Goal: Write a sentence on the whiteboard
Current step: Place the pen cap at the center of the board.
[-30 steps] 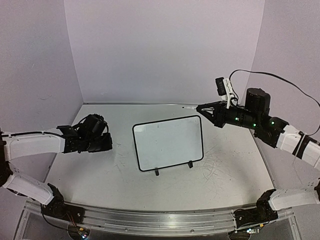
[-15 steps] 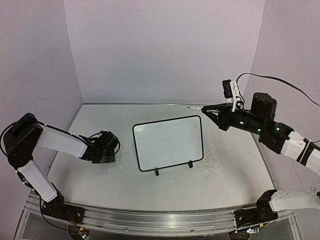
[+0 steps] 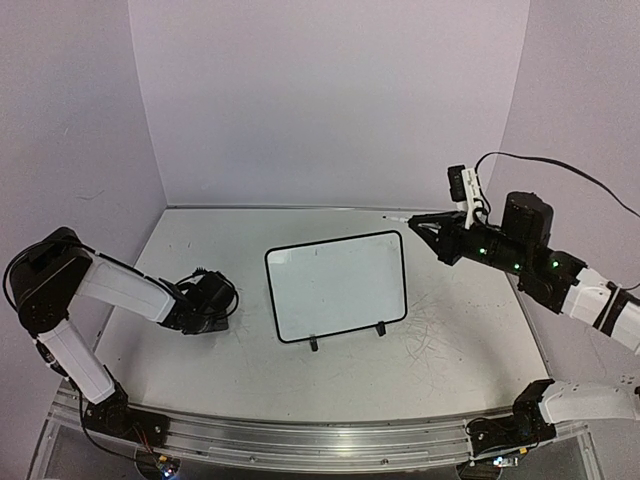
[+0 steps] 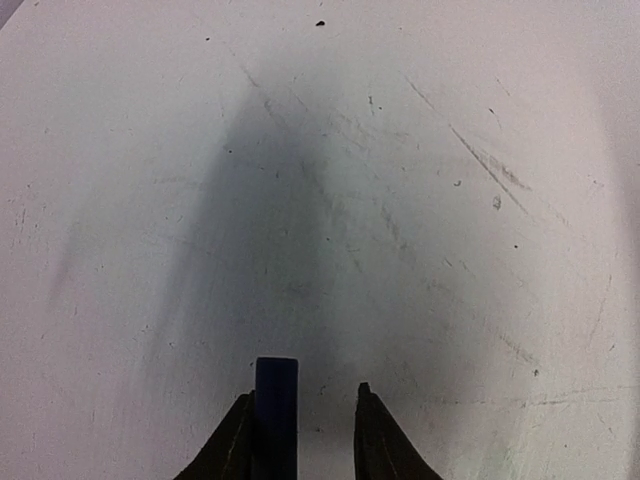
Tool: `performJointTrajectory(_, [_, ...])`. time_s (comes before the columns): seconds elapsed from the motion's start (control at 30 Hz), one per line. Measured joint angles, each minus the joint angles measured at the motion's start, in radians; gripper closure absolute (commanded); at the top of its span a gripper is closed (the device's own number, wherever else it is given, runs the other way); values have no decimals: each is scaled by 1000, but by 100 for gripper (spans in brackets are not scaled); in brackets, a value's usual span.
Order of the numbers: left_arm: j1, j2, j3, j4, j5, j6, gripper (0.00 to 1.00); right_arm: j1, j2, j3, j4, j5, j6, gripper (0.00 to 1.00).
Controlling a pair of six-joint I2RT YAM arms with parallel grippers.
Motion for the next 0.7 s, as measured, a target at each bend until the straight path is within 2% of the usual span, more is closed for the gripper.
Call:
performJointTrajectory(0.23, [0,-86,-24,-17,12,2,33,0,22,1,-6,74,-24,100])
performJointTrajectory(0.4, [0,-202,-21,-52,29,15,15,0,22,2,-25,178,-46,100])
performJointTrajectory(0.7, [1,-438,-9,-106,105,68,1,0,-47,0,-38,424,-64,100])
